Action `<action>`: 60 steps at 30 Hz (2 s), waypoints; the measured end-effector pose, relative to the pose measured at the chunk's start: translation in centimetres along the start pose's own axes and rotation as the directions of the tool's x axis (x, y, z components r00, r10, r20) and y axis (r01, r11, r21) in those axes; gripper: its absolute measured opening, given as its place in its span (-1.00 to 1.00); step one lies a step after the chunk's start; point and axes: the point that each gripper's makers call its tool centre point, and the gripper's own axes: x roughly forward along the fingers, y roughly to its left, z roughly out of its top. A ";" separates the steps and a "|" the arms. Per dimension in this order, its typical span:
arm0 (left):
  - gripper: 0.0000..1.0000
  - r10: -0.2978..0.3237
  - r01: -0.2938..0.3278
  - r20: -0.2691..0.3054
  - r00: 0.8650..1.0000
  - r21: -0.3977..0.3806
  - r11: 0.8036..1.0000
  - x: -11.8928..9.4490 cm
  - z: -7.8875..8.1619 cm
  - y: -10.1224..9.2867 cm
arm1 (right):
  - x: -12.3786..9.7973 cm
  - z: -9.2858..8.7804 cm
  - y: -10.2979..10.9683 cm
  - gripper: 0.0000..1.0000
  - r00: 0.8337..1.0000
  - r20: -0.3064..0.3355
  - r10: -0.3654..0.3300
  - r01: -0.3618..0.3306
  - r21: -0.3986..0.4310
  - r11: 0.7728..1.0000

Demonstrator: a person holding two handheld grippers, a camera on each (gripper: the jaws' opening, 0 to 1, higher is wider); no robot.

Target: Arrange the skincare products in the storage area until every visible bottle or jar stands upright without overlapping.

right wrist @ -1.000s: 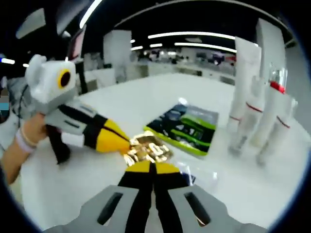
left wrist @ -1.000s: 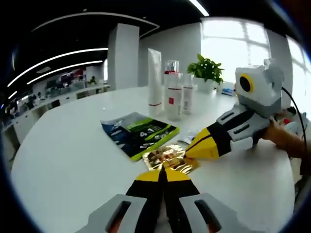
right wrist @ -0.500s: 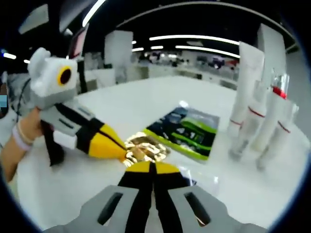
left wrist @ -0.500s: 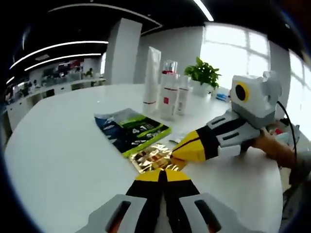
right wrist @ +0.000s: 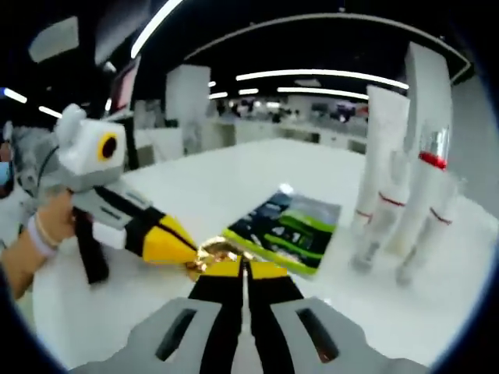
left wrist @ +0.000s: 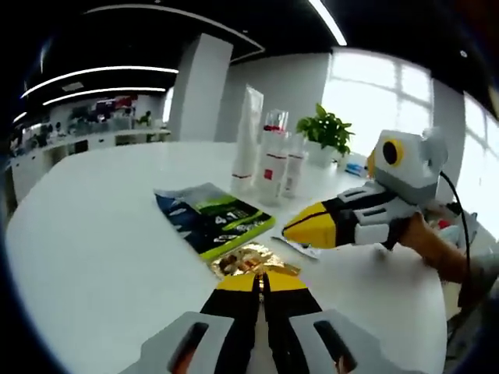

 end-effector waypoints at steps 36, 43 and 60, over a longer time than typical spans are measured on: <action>-0.93 0.089 -0.092 0.080 0.993 0.032 0.995 -0.5 0.9 1.0 | -0.1 -4.1 -1.4 -0.83 0.987 -0.156 -0.043 0.038 -0.035 0.999; -0.93 0.087 -0.090 0.089 0.992 0.030 0.995 -0.6 1.1 1.0 | -0.2 -4.1 -1.3 -0.82 0.987 -0.159 -0.008 0.001 -0.043 0.999; -0.49 0.133 -0.142 0.122 0.984 0.070 0.987 -0.9 2.2 2.0 | -1.0 -1.7 -1.6 -0.02 0.998 -0.042 0.039 -0.037 0.053 0.998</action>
